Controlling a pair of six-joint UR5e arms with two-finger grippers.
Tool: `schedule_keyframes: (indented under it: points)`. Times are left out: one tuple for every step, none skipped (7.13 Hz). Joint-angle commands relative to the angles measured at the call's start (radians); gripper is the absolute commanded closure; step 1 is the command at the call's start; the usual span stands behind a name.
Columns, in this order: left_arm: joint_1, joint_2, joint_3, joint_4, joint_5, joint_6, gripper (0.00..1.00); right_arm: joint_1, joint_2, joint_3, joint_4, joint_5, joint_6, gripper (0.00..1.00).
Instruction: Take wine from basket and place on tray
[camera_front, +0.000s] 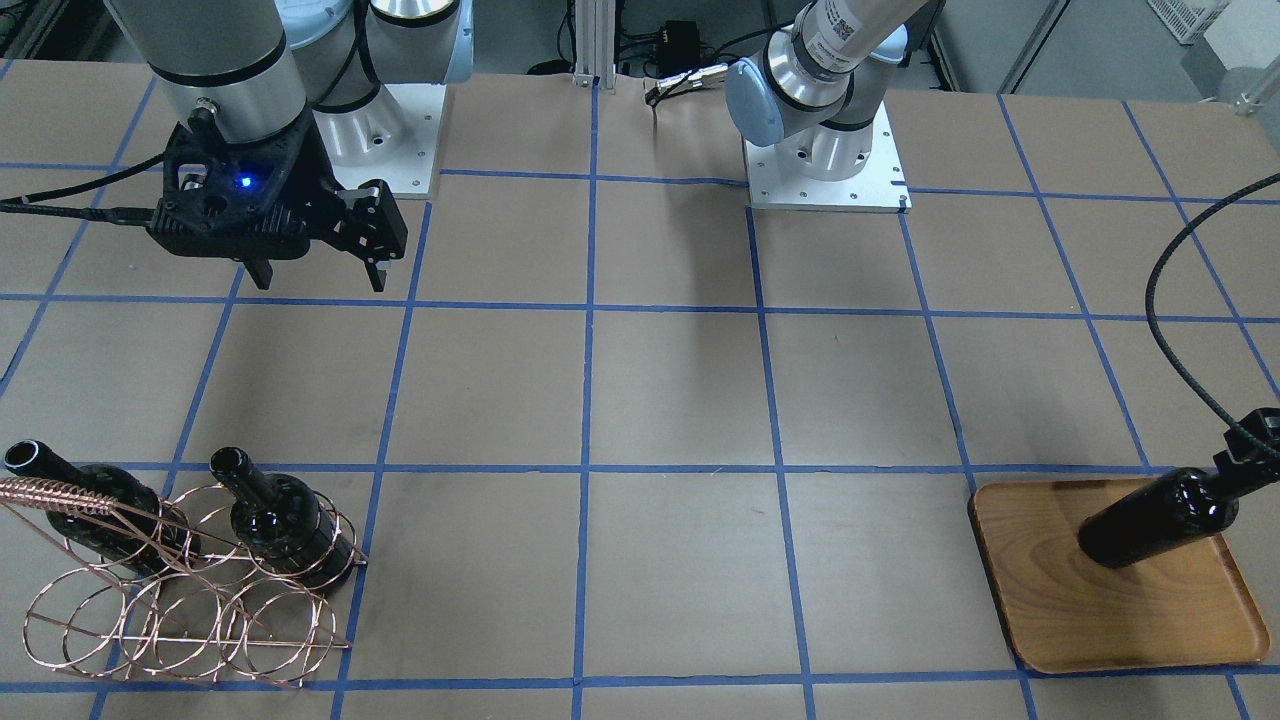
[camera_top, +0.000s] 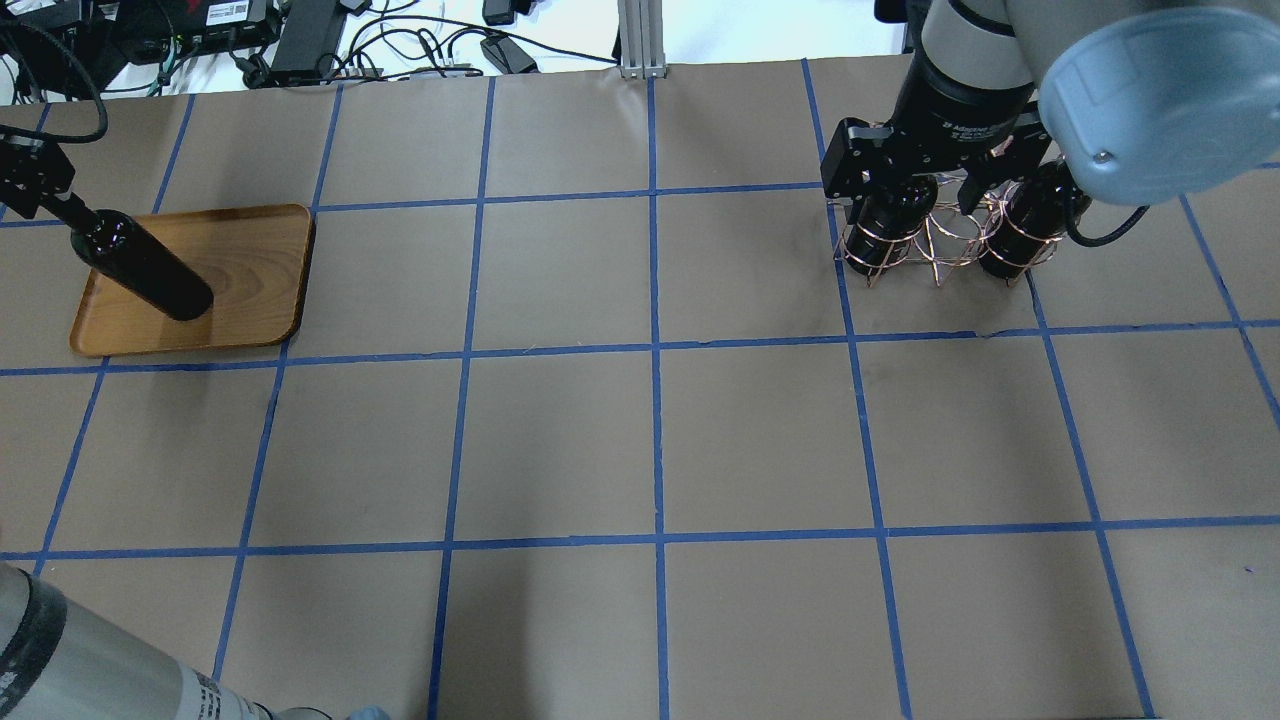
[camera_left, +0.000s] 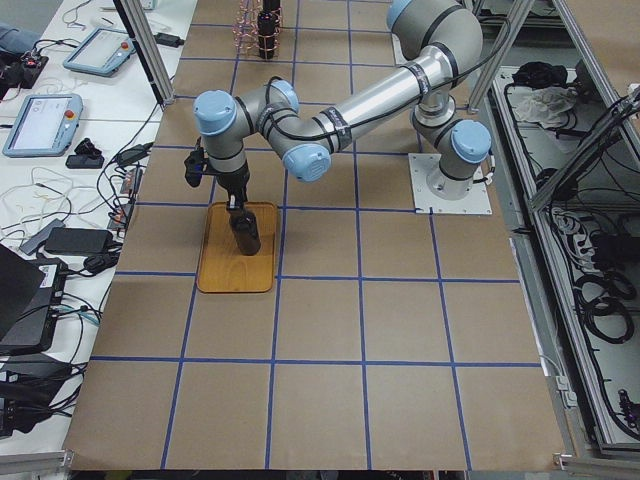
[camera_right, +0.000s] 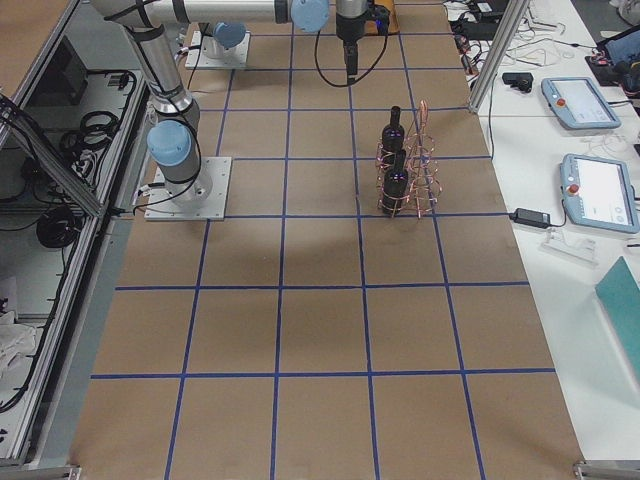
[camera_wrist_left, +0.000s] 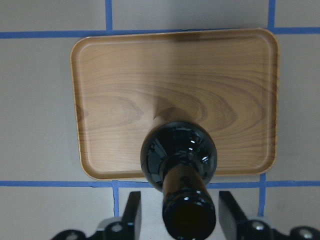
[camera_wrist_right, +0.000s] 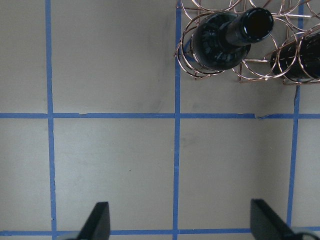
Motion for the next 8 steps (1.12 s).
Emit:
schedule_keyframes:
  points:
    - [0.001, 0.027, 0.000, -0.005, 0.001, 0.006, 0.00, 0.000, 0.000, 0.000, -0.002, -0.001, 0.000, 0.00]
    - [0.002, 0.063, 0.003, -0.044, 0.007, 0.006, 0.00, 0.000, 0.002, 0.000, -0.002, 0.001, -0.002, 0.00]
    - [-0.016, 0.129, 0.004, -0.090, 0.005, 0.003, 0.00, 0.000, 0.000, 0.000, -0.002, 0.001, 0.000, 0.00]
    - [-0.068, 0.189, 0.003, -0.148, -0.033, -0.011, 0.00, 0.000, 0.000, 0.000, -0.002, -0.001, -0.002, 0.00]
    - [-0.185, 0.235, -0.015, -0.164, -0.015, -0.035, 0.00, 0.000, 0.000, 0.000, -0.002, 0.001, 0.000, 0.00]
    - [-0.296, 0.286, -0.064, -0.164, 0.043, -0.160, 0.00, 0.000, 0.000, 0.000, 0.003, -0.002, 0.000, 0.00]
    - [-0.394, 0.324, -0.096, -0.164, 0.040, -0.333, 0.00, 0.000, 0.000, 0.000, 0.000, 0.001, 0.001, 0.00]
    - [-0.488, 0.353, -0.106, -0.164, 0.028, -0.450, 0.00, 0.000, -0.002, 0.000, 0.000, -0.001, 0.001, 0.00]
